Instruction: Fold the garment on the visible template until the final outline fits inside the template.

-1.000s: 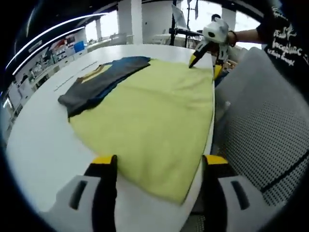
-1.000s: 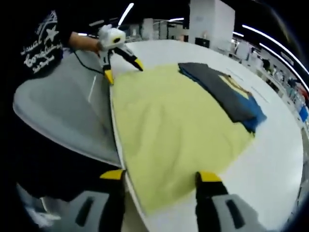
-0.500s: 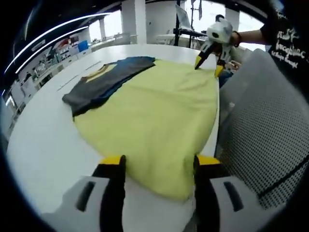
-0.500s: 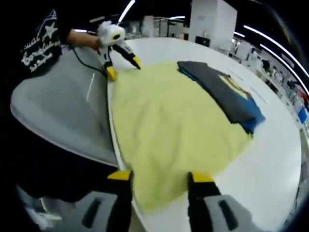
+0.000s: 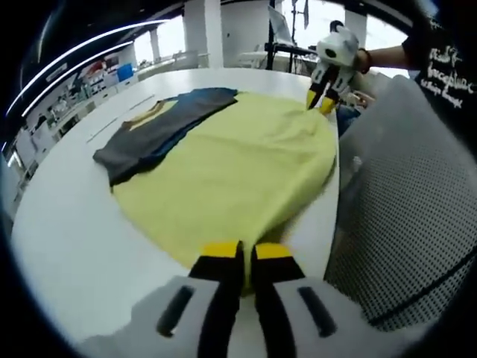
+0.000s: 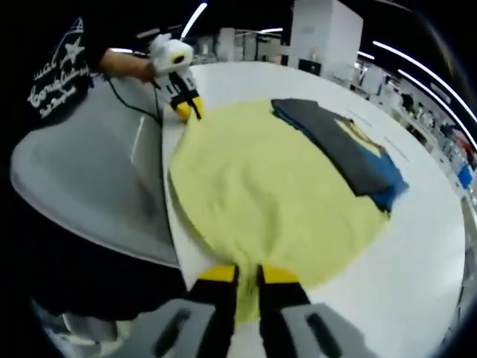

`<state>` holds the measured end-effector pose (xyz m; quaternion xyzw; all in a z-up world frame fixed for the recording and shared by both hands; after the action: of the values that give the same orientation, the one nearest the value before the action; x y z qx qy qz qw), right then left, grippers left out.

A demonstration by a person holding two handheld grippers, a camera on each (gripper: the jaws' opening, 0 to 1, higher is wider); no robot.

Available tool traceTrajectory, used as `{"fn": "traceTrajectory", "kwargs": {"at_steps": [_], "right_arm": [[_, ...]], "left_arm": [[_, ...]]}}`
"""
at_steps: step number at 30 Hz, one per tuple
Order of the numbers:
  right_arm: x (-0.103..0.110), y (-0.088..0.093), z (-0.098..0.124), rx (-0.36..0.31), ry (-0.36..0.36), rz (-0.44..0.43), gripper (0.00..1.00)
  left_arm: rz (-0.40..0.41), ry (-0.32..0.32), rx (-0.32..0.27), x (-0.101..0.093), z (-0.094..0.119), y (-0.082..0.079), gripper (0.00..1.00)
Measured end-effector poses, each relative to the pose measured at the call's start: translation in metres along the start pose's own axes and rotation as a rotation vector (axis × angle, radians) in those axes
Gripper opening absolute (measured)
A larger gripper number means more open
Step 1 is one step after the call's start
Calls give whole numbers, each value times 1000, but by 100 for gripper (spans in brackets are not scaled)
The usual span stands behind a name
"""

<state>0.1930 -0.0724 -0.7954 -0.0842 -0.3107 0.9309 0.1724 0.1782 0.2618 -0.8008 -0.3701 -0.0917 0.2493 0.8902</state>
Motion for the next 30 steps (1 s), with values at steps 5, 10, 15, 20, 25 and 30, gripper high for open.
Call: {"fn": "traceTrajectory", "kwargs": {"at_steps": [5,10,15,20,25,30], "right_arm": [[-4,-2,-2,-8,5,-10,0],[-3,-1,1,-13,-13,-24,0],[1,-2,7,-23,-26,-40,0],[6,-2,12,-31,-43,-58,0],[14,-2,18,-29,-56,-60,0],[24,-3,27,-28,-86,-62,0]], "left_arm": [[30,-18,-9,2,0,-5,0],[48,-18,-4,-1,4,-6,0],[93,-13,-15,-3,11,-3,0],[116,-17,-20,-7,18,-4,0],[107,2,-5,-15,24,-2,0],[140,28,-3,-24,31,1,0]]}}
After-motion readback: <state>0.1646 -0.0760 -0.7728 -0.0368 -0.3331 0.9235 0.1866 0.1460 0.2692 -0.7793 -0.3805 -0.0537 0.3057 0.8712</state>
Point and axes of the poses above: the point that each gripper's makers call its tool centre point, and the gripper's own axes: z roughly backward along the fingers, x roughly to its left, y roughly out of its underside, the point moved 7 cm from there along z, roughly backward along the fingers, and after that the axes turned 2 degrees about y, right-handed, at the moved point
